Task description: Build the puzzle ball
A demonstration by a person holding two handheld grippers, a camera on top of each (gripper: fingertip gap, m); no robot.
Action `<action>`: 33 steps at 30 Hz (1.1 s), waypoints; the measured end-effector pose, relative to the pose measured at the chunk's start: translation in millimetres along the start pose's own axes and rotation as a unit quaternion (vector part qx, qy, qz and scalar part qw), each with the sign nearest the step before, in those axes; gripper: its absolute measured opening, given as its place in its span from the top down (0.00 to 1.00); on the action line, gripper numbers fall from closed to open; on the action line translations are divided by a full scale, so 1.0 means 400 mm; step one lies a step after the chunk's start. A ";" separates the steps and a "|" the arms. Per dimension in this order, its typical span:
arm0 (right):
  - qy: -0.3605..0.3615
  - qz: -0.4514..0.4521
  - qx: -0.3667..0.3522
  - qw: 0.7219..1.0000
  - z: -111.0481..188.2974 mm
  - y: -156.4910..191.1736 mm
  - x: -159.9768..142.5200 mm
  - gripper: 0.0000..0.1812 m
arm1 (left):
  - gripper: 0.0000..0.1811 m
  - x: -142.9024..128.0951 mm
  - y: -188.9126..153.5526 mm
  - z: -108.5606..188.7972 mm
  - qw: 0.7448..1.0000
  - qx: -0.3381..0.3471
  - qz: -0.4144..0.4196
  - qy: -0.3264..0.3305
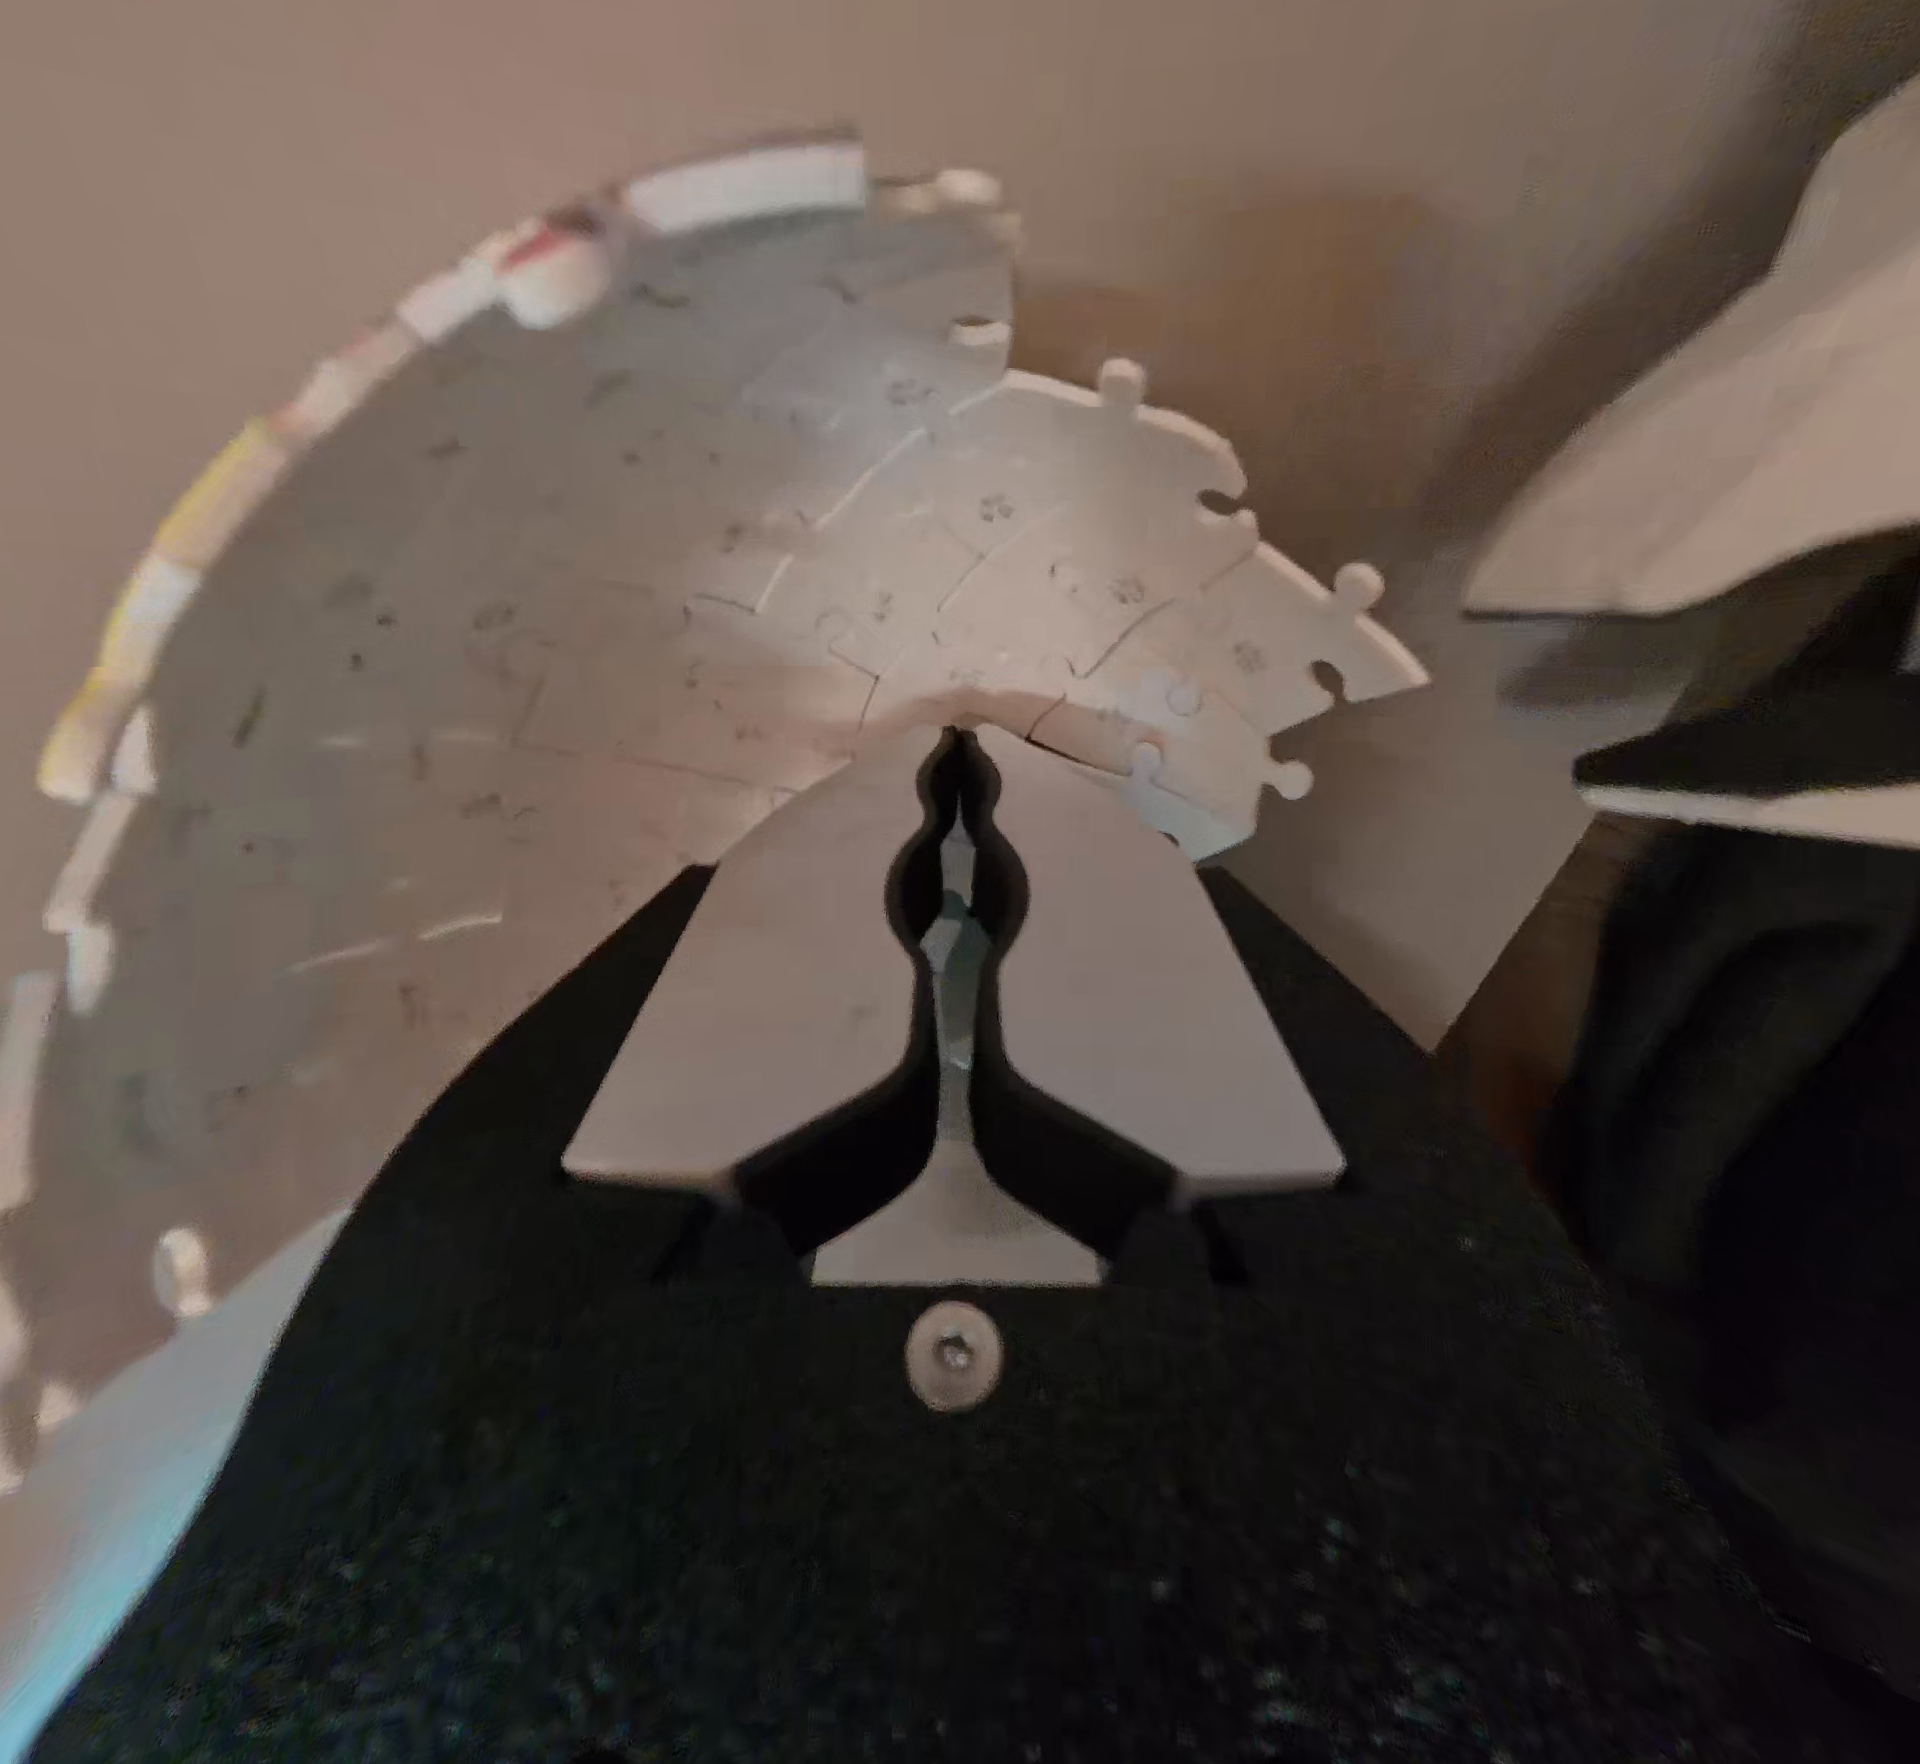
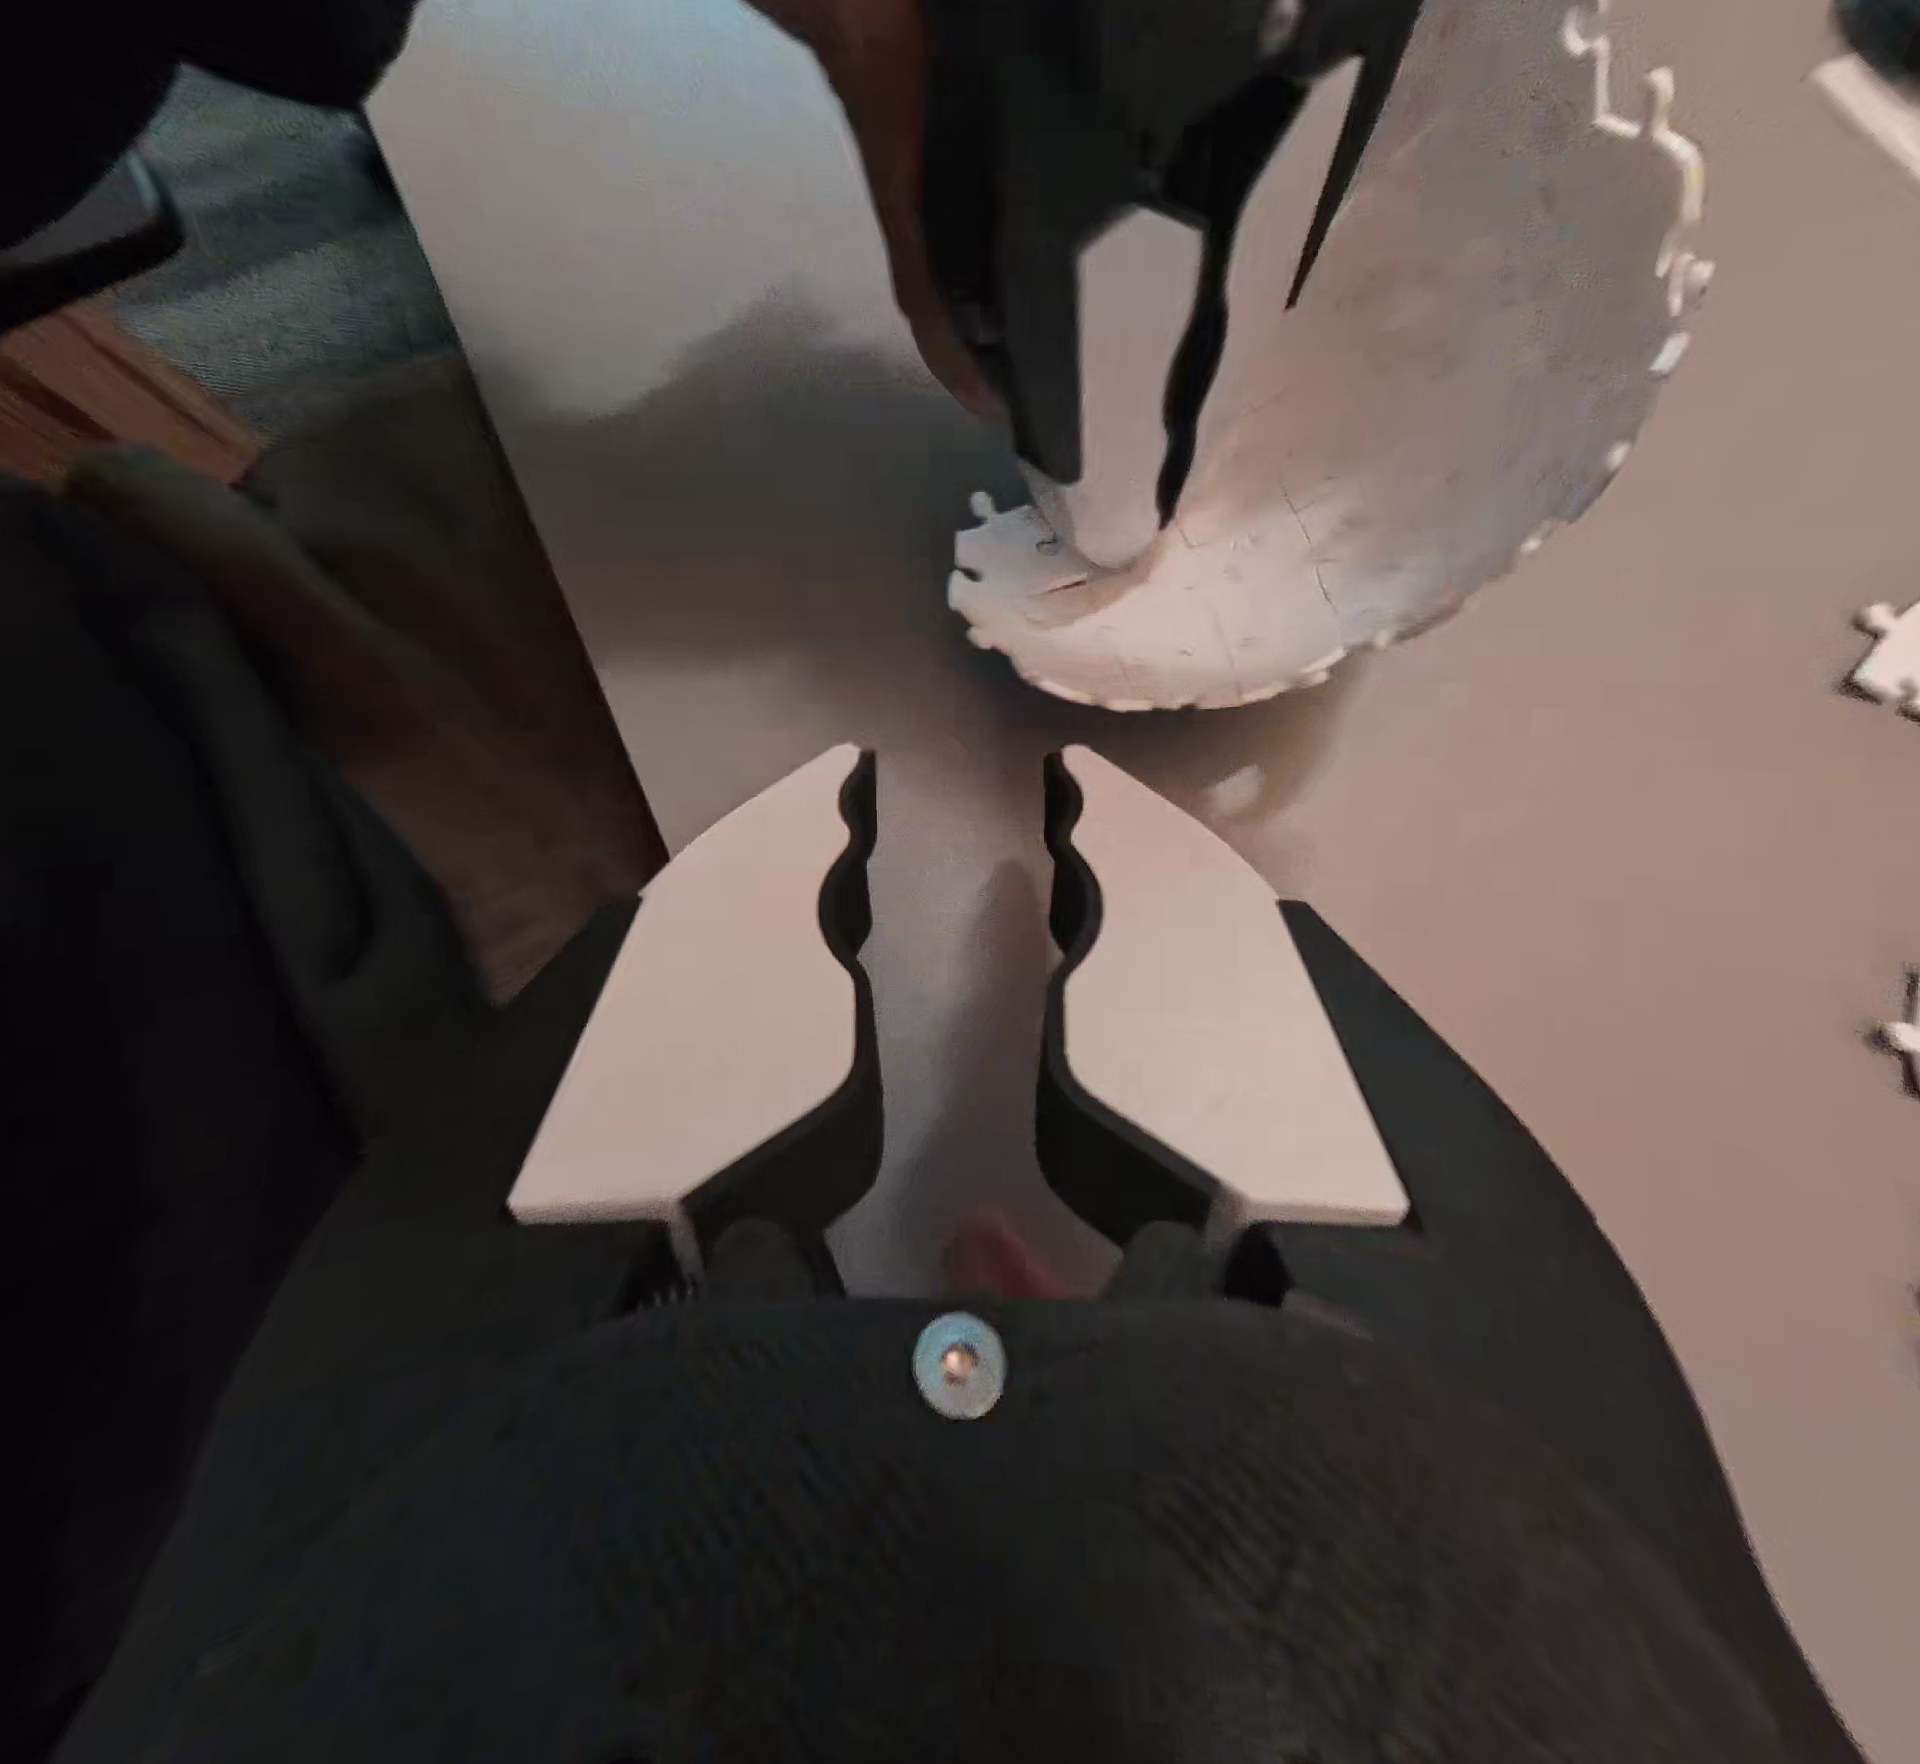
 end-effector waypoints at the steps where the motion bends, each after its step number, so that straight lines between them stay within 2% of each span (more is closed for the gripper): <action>1: -0.009 0.016 -0.023 1.000 -0.005 0.014 0.001 0.83 | 1.00 -0.002 0.001 0.000 1.000 -0.004 0.011 -0.007; 3: -0.039 0.056 -0.062 0.996 -0.025 0.026 0.007 0.85 | 1.00 -0.007 0.002 -0.001 0.999 -0.009 0.031 -0.020; 5: -0.044 0.103 -0.100 0.989 -0.043 0.022 0.010 0.91 | 1.00 -0.011 0.002 -0.001 0.998 -0.012 0.053 -0.036; 9: -0.034 0.164 -0.099 0.981 -0.066 0.019 0.023 0.91 | 1.00 -0.017 0.003 -0.005 0.993 -0.017 0.096 -0.073; 14: -0.026 0.163 -0.100 0.981 -0.062 0.006 0.031 0.92 | 1.00 -0.021 -0.005 -0.007 0.993 0.003 0.079 -0.090; 20: 0.014 0.166 -0.115 0.979 -0.093 0.011 0.013 0.92 | 1.00 -0.016 -0.017 -0.007 0.993 0.037 0.071 -0.090; 29: 0.017 0.192 -0.152 0.969 -0.101 0.004 0.000 0.96 | 1.00 -0.010 -0.031 -0.008 0.993 0.075 -0.012 -0.090; 33: 0.016 0.213 -0.174 0.961 -0.100 0.007 -0.001 0.95 | 1.00 -0.011 -0.031 -0.006 0.993 0.083 -0.012 -0.085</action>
Point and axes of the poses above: each gripper's, where its closed fingertips meet, z back along the fingers, x out of its top, y = z × x across the jaws, the point moved 9 cm from there along z, back along the fingers, and after that the axes turned 2 degrees about y, right-handed, at the moved point
